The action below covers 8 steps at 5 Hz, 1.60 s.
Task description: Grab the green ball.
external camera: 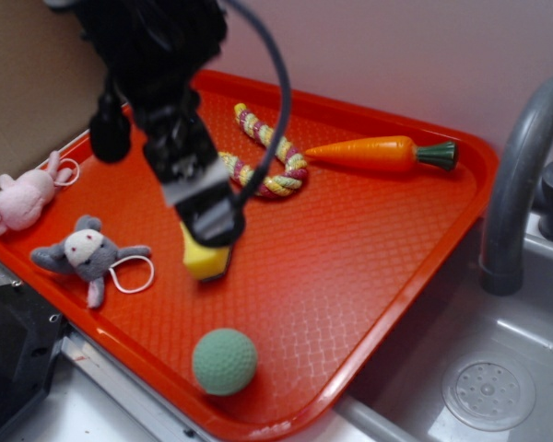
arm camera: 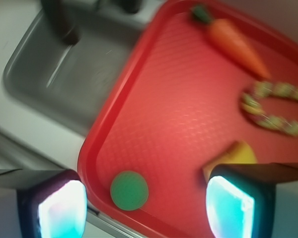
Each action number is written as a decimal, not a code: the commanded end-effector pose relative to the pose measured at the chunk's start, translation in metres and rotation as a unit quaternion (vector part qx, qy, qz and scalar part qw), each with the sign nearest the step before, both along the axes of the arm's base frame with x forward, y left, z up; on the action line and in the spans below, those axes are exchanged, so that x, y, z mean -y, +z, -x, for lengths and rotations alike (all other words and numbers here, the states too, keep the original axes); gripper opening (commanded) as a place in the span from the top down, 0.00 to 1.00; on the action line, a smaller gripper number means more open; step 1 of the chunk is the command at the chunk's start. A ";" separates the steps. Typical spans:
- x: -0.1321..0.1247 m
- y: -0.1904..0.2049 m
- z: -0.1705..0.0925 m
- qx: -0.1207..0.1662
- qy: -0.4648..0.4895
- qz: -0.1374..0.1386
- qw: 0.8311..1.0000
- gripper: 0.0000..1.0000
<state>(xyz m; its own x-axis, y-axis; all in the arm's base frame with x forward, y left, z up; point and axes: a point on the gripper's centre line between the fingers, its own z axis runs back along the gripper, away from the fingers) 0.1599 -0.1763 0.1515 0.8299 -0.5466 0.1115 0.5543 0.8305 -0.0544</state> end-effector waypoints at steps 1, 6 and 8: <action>-0.012 -0.022 0.014 -0.042 -0.214 -0.005 0.976 0.00; 0.010 -0.095 0.030 -0.126 -0.409 -0.032 0.903 0.00; 0.000 -0.100 0.046 -0.168 -0.398 0.017 0.902 1.00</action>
